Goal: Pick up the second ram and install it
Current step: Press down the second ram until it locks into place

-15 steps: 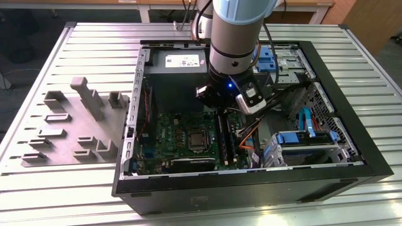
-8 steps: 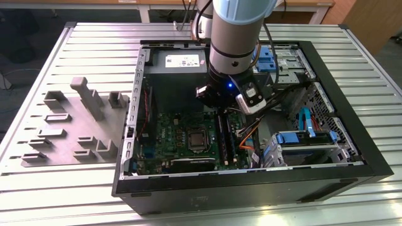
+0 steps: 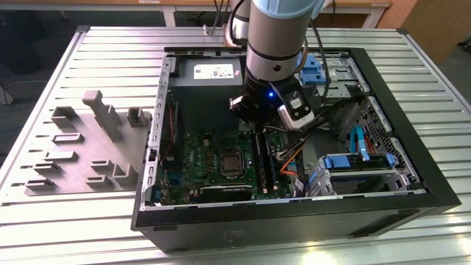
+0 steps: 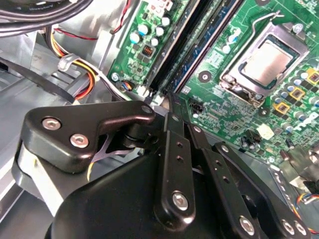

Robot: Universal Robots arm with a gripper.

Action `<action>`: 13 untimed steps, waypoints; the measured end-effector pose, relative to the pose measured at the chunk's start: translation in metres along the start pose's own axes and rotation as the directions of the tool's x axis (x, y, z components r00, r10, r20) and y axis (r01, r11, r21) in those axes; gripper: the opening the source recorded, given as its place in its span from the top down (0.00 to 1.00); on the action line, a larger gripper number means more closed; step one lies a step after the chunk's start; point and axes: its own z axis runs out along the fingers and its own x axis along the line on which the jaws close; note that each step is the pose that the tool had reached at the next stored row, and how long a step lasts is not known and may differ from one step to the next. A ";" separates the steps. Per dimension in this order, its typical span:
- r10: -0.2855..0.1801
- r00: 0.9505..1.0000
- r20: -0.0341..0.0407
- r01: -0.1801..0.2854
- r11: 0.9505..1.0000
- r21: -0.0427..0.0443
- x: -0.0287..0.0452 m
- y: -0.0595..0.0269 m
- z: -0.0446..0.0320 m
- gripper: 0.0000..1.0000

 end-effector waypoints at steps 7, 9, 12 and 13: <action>0.000 1.000 0.000 0.000 1.000 0.000 -0.0001 -0.0042 -0.0005 0.89; 0.000 1.000 0.000 0.000 1.000 0.000 -0.0002 -0.0080 -0.0008 0.89; 0.000 1.000 0.000 0.000 1.000 0.000 -0.0004 -0.0142 -0.0012 0.89; 0.000 1.000 0.000 0.000 1.000 0.000 -0.0005 -0.0163 -0.0013 0.89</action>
